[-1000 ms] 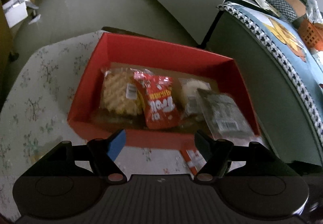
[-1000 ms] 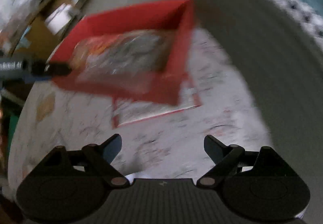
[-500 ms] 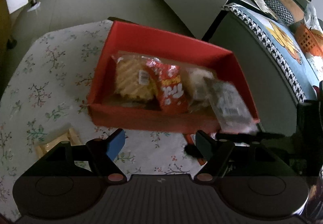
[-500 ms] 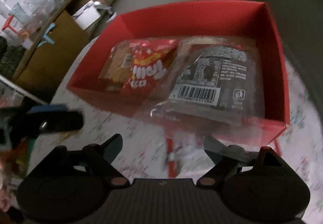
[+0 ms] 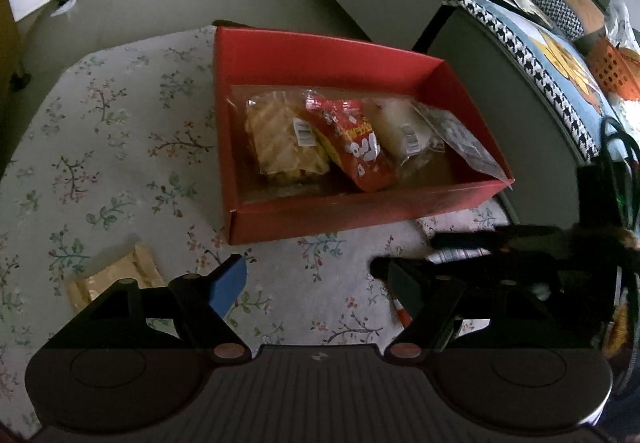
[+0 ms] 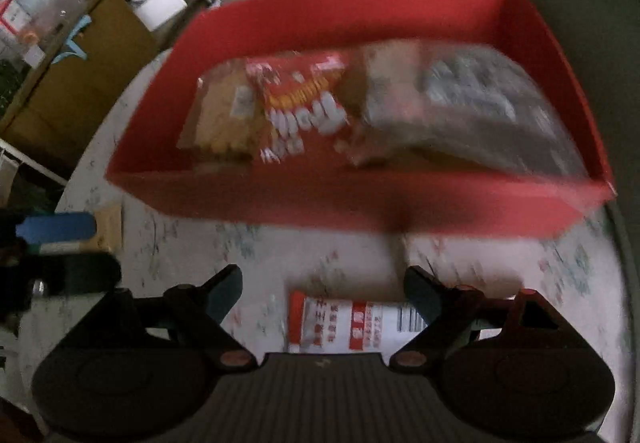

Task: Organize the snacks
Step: 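Move the left tool to the tan flat pack while the right tool approaches the white spicy strip pack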

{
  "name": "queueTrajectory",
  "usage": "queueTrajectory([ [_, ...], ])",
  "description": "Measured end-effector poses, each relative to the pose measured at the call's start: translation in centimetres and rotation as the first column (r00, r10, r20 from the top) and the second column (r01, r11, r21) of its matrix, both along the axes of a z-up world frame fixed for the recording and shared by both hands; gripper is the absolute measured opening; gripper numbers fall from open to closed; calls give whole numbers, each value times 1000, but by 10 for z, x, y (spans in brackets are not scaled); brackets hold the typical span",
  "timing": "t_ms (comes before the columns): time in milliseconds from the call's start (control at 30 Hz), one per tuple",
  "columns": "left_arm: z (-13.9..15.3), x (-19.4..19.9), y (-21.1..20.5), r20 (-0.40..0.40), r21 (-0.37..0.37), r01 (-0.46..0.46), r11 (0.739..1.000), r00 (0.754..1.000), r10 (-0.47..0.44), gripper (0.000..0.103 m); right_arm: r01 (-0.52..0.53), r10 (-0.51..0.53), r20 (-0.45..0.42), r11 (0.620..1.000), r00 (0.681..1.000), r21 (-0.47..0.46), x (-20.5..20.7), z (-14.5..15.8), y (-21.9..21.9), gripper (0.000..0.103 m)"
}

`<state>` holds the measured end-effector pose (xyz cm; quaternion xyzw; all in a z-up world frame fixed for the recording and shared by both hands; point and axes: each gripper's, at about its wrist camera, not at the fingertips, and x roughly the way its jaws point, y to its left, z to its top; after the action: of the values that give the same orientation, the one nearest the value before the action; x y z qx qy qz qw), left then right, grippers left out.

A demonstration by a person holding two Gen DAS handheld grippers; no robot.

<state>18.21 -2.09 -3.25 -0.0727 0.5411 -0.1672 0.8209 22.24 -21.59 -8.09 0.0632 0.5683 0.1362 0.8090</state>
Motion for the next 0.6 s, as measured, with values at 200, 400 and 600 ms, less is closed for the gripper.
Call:
queueTrajectory([
  [200, 8, -10, 4, 20, 8, 5, 1000, 1000, -5, 85, 26, -26, -75, 1000, 997, -7, -40, 4, -22, 95],
  [400, 10, -25, 11, 27, 20, 6, 1000, 1000, -6, 85, -34, 31, -88, 999, 996, -29, -77, 9, -40, 95],
  [600, 5, -40, 26, 5, 35, -15, 999, 1000, 14, 85, -161, 149, -78, 971, 986, -177, -88, -4, -13, 100],
])
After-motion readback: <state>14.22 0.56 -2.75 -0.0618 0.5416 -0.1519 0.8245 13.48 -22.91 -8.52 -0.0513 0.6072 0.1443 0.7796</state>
